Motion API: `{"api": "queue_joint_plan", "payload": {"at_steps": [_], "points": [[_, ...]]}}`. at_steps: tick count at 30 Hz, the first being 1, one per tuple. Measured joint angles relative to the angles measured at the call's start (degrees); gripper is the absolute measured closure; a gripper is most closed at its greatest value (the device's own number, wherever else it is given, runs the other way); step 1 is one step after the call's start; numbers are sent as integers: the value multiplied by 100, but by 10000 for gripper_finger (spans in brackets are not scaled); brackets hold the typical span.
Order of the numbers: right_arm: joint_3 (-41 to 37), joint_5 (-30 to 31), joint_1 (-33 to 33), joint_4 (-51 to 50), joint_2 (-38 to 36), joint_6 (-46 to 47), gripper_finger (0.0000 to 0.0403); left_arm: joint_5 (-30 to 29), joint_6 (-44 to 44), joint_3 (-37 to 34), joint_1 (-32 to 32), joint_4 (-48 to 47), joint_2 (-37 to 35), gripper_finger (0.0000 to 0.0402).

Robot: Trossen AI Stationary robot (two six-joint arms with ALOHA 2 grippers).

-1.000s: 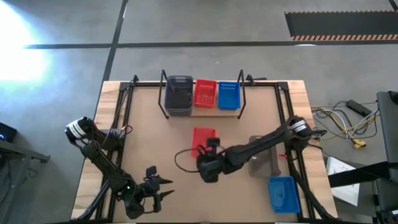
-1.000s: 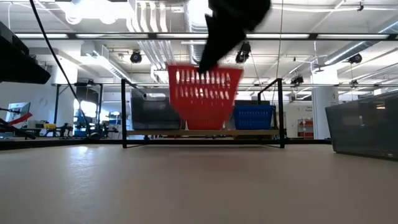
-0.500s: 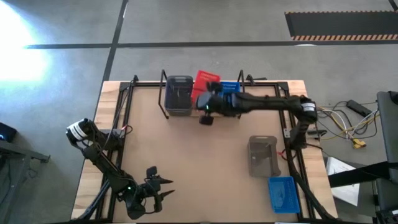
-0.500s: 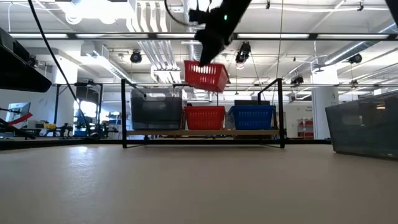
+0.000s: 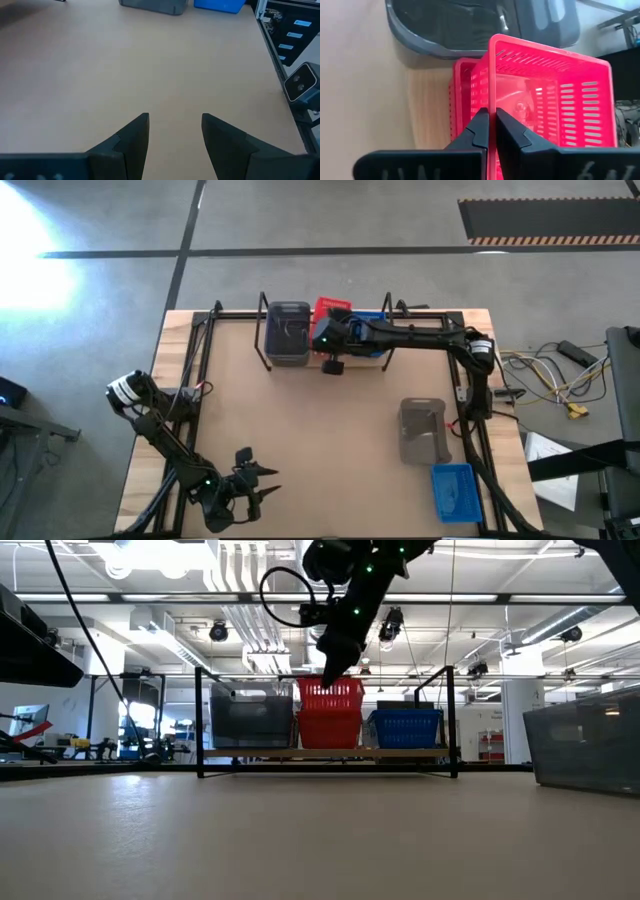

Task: Stack baskets on shelf by color
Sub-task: Stack the red bin on the other red bins on the shelf

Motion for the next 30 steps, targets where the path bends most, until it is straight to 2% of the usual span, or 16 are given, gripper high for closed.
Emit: {"api": "queue_joint_plan", "payload": {"at_steps": [11,19,23,30], "points": [[1,-827,18,-381,-73,-90,394,-3,-7,0,1,21,0,235],[-9,-834,15,-576,-60,45,388,-5,-6,0,1,43,0,235],[-11,-827,15,-518,-60,-16,351,-5,-7,0,1,45,0,235],[-5,-860,40,-566,-60,275,257,-5,-4,0,1,54,0,235]]}}
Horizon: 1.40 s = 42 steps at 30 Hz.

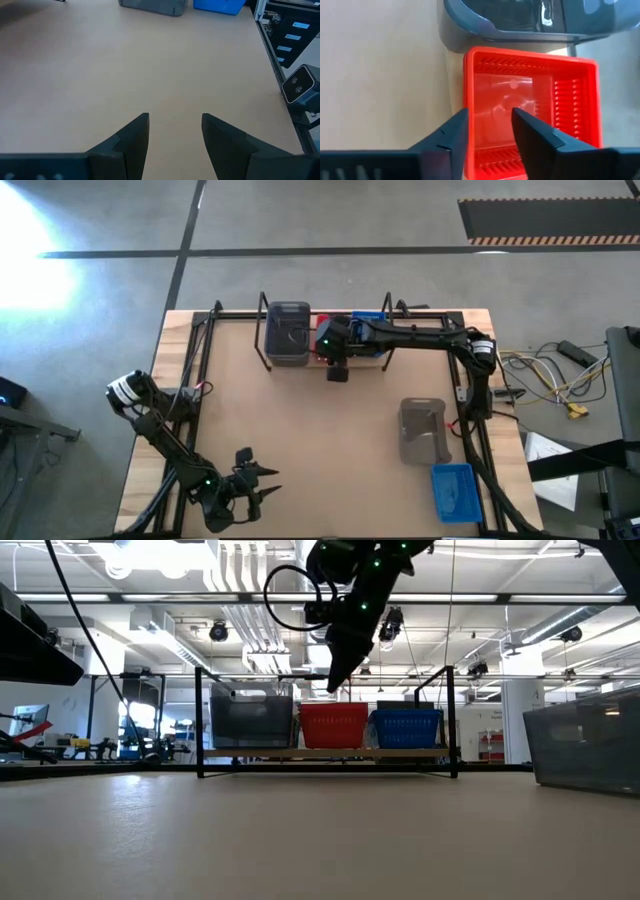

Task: Stack baskets on shelf by color
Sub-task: Stack the red bin on the other red bins on the shelf

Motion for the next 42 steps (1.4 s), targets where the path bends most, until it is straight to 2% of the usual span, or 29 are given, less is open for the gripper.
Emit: {"api": "queue_joint_plan", "payload": {"at_steps": [6,17,22,26,37,42], "points": [[5,-318,46,-109,13,257,225,0,2,0,9,4,0,235],[-162,-231,41,-217,17,-302,239,-2,24,2,33,76,0,235],[-339,406,41,-220,20,-609,242,-2,24,2,33,83,0,235],[-369,484,39,-207,20,-640,265,-2,24,2,33,83,0,235],[-373,441,39,-204,20,-813,384,-2,24,2,35,90,0,235],[-373,443,39,-197,20,-913,393,-2,24,2,35,90,0,235]]}}
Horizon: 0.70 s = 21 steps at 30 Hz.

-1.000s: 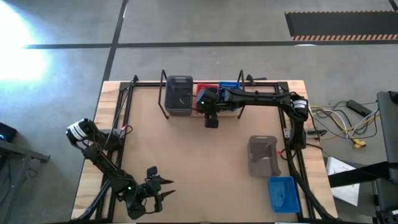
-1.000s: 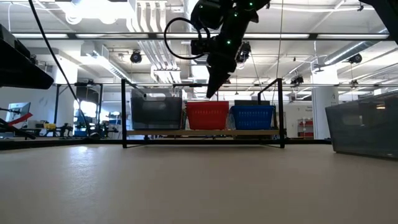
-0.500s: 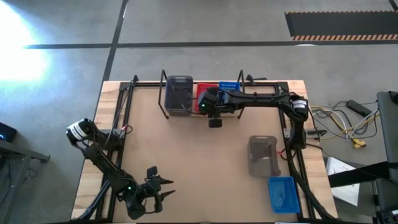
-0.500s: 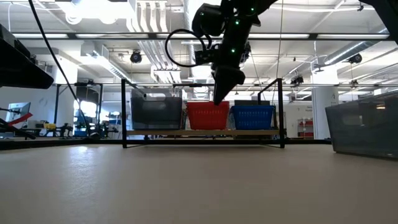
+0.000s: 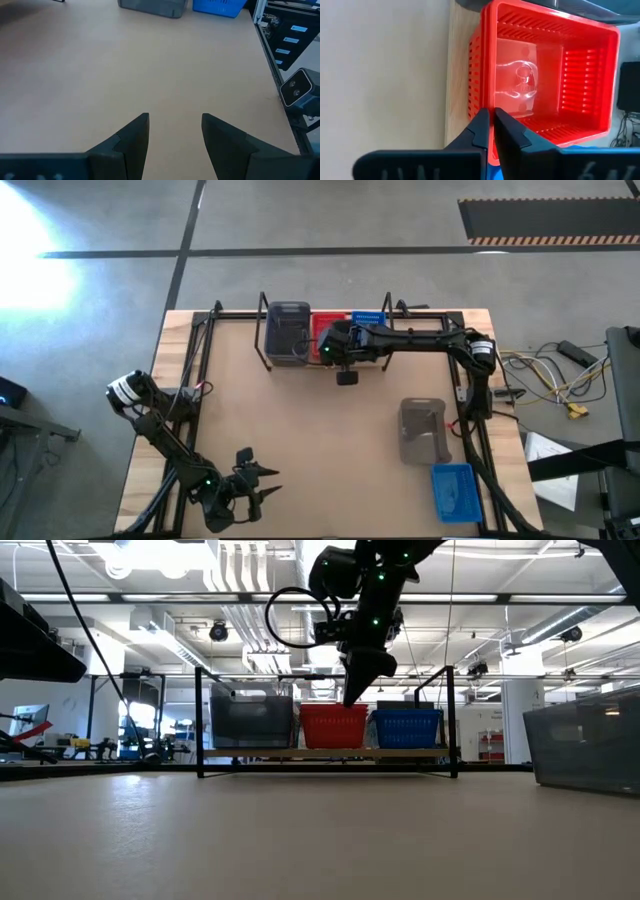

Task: Stack baskets on shelf by color
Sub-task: Stack the red bin on the other red bins on the shelf

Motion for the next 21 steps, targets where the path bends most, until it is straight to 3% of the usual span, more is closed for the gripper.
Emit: {"api": "queue_joint_plan", "payload": {"at_steps": [6,21], "points": [[0,1,0,32,0,-104,393,0,0,0,2,-1,0,235],[-2,1,0,446,0,654,390,0,-2,0,2,2,0,235]]}}
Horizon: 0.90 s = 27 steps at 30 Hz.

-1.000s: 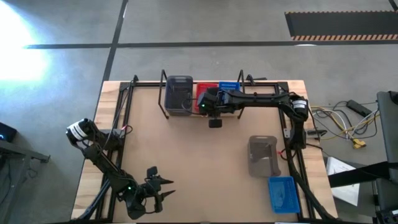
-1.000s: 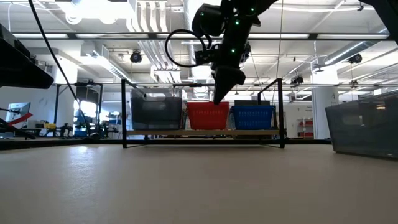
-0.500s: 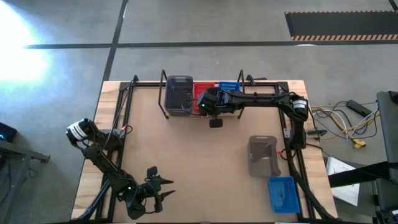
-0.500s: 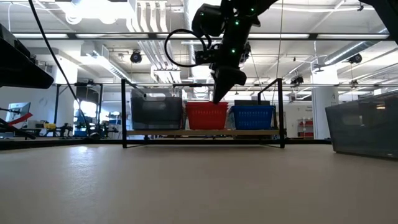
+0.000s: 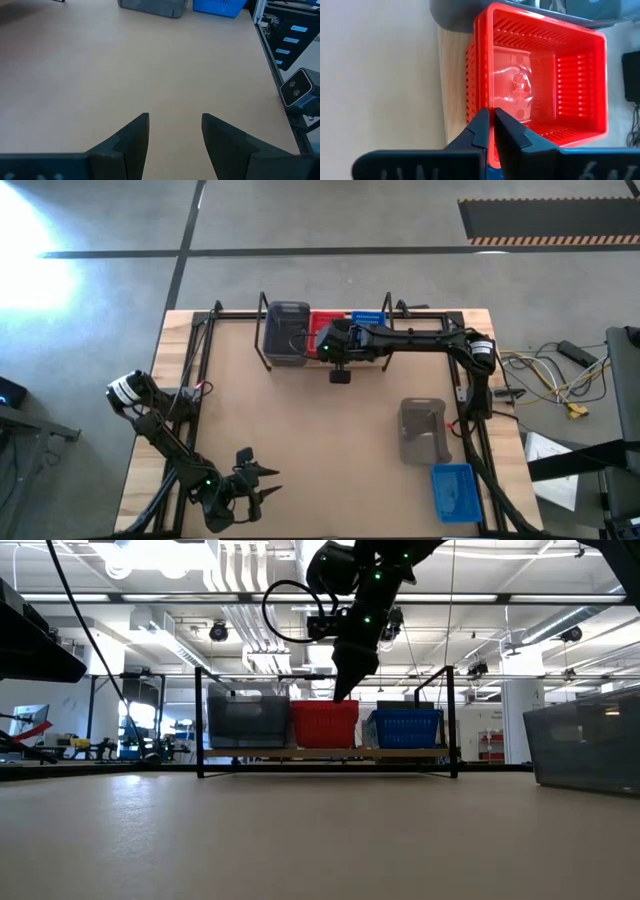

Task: Stack baskets on shelf by color
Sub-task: Stack the red bin on the other red bins on the shelf, then stack the blue bin on the other blue bins on the shelf

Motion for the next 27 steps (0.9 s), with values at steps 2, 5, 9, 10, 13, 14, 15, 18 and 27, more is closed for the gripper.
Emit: {"api": "queue_joint_plan", "payload": {"at_steps": [2,5,9,10,13,14,15,18,27], "points": [[0,1,0,-3,0,10,380,0,0,0,0,0,0,235],[0,18,0,-20,0,17,359,0,0,0,0,0,0,235],[0,50,0,-129,0,74,325,1,0,0,0,1,0,235],[0,50,0,-164,0,72,316,2,0,0,0,0,0,235],[0,50,1,-230,0,68,295,2,0,0,0,2,0,235],[1,50,2,-259,-1,66,289,2,0,0,0,2,0,235],[15,50,2,-324,-7,66,283,2,0,0,0,2,0,235],[192,50,2,-638,-14,210,273,1,0,0,0,2,0,235],[733,-647,452,-2359,-131,1627,291,2,0,0,0,4,0,235]]}}
